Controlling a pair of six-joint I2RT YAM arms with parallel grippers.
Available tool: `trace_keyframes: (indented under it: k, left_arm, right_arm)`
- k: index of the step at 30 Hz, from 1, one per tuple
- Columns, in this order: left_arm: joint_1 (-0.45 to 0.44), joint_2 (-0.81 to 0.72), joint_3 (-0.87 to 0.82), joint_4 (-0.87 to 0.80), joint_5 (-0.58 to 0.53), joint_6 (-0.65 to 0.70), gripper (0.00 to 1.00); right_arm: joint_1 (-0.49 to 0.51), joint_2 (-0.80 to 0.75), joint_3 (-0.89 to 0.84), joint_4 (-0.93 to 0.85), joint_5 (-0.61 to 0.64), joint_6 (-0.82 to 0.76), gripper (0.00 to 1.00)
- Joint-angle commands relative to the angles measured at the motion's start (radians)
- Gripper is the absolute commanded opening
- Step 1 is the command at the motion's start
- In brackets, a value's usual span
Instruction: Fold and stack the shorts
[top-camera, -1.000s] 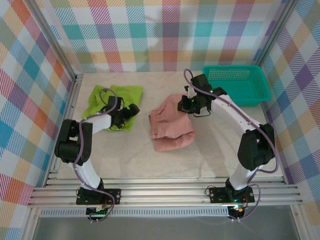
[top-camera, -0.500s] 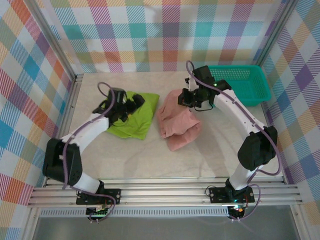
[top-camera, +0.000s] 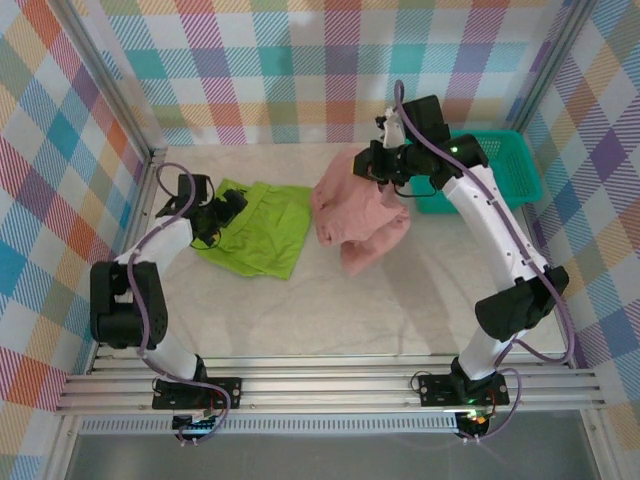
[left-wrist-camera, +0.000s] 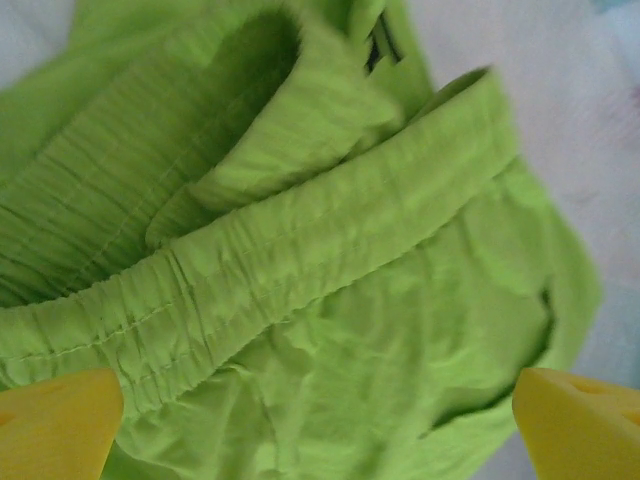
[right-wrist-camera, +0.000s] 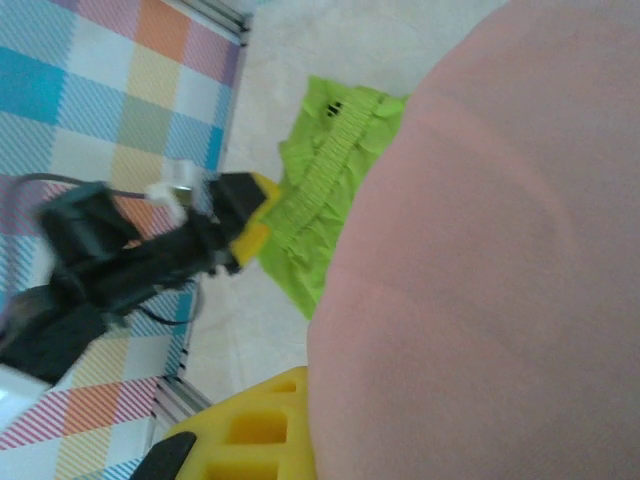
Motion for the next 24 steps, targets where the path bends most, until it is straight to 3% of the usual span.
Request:
trace_keyframes:
  k: [1, 5, 10, 18, 21, 24]
  left_arm:
    - [-0.001, 0.047, -0.020, 0.090, 0.054, 0.022, 1.00]
    - [-0.016, 0.053, -0.080, 0.136, 0.076, -0.001, 1.00]
    - [-0.106, -0.011, -0.195, 0.168, 0.046, -0.041, 1.00]
    - [-0.382, -0.140, -0.450, 0.335, -0.025, -0.259, 1.00]
    - [-0.408, -0.199, -0.435, 0.299, -0.008, -0.261, 1.00]
    - [-0.388, -0.343, -0.380, 0.159, -0.070, -0.210, 1.00]
  right_arm:
    - [0.008, 0.019, 0.065, -0.024, -0.031, 0.043, 0.00]
    - [0.008, 0.024, 0.099, -0.019, -0.012, 0.069, 0.00]
    - [0.008, 0.033, 0.132, -0.003, 0.014, 0.097, 0.00]
    - [0.008, 0.045, 0.154, 0.046, 0.035, 0.135, 0.00]
    - [0.009, 0.069, 0.182, 0.060, 0.000, 0.148, 0.00]
    - [0.020, 0.107, 0.232, 0.059, -0.030, 0.157, 0.00]
